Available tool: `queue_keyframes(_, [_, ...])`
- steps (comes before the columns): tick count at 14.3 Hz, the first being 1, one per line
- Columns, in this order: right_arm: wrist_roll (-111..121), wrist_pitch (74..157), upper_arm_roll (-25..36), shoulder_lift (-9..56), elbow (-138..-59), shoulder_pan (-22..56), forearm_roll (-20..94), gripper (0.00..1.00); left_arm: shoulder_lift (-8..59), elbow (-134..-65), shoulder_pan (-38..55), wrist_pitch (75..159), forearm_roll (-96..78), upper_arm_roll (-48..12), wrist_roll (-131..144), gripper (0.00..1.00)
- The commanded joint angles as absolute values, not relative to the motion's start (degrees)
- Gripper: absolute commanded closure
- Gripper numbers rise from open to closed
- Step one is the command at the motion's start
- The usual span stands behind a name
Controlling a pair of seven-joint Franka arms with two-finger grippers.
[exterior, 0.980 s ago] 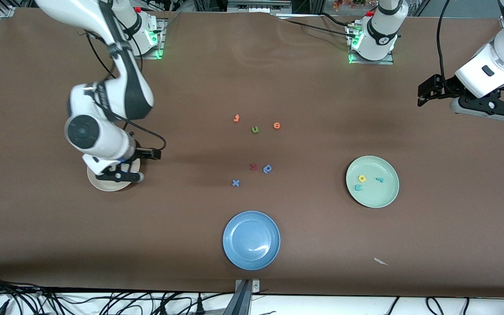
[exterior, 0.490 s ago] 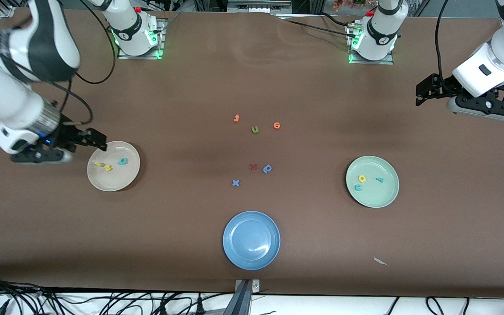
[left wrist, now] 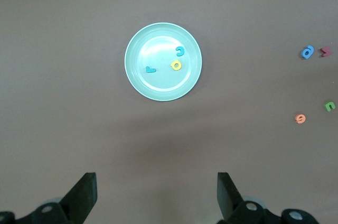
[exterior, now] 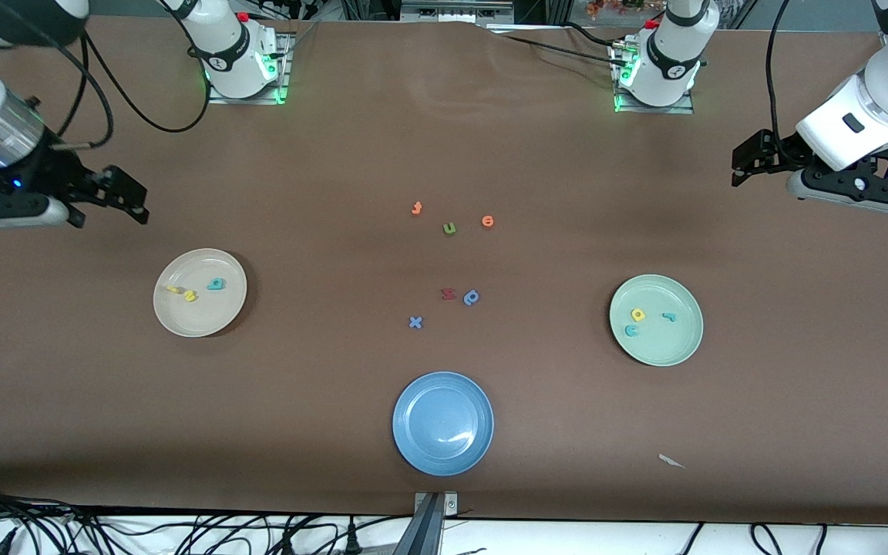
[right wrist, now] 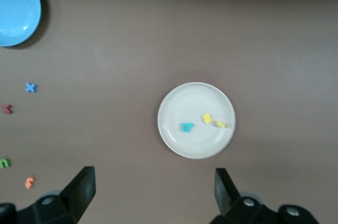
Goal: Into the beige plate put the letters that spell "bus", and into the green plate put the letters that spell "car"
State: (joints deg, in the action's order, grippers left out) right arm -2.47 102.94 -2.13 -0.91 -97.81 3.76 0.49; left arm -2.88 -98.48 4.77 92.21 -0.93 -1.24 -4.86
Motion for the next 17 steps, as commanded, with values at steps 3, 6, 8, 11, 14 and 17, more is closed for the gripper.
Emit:
queue_keyframes(3, [-3.2, 99.8, -2.2, -0.1, -93.1, 3.5, -0.9, 0.00, -3.5, -97.8, 4.3, 91.0, -1.8, -1.4, -5.5, 0.00])
queue_keyframes(6, [-3.1, 99.0, 1.3, -0.2, -92.3, 6.0, -1.0, 0.00, -3.5, -97.8, 4.0, 91.0, -1.8, -1.4, -5.6, 0.00])
queue_keyframes(8, [-2.7, 97.1, 1.8, 0.2, -92.0, 6.1, -1.1, 0.00, -3.5, -97.8, 4.0, 91.0, -1.8, -1.4, -5.5, 0.00])
queue_keyframes(11, [-2.5, 95.2, 2.1, 2.3, -89.0, 5.9, -1.1, 0.00, -3.5, -97.8, 4.0, 91.0, -1.8, -1.5, -5.5, 0.00])
queue_keyframes(14, [-2.5, 95.1, 2.1, 2.6, -88.8, 5.5, -0.6, 0.00, -3.5, -97.8, 4.0, 91.0, -1.8, -1.4, -5.4, 0.00])
queue_keyframes(17, [-2.5, 94.7, 2.0, 2.5, -88.9, 5.8, -0.7, 0.00, -3.5, -97.8, 4.0, 91.0, -1.8, -1.8, -5.4, 0.00])
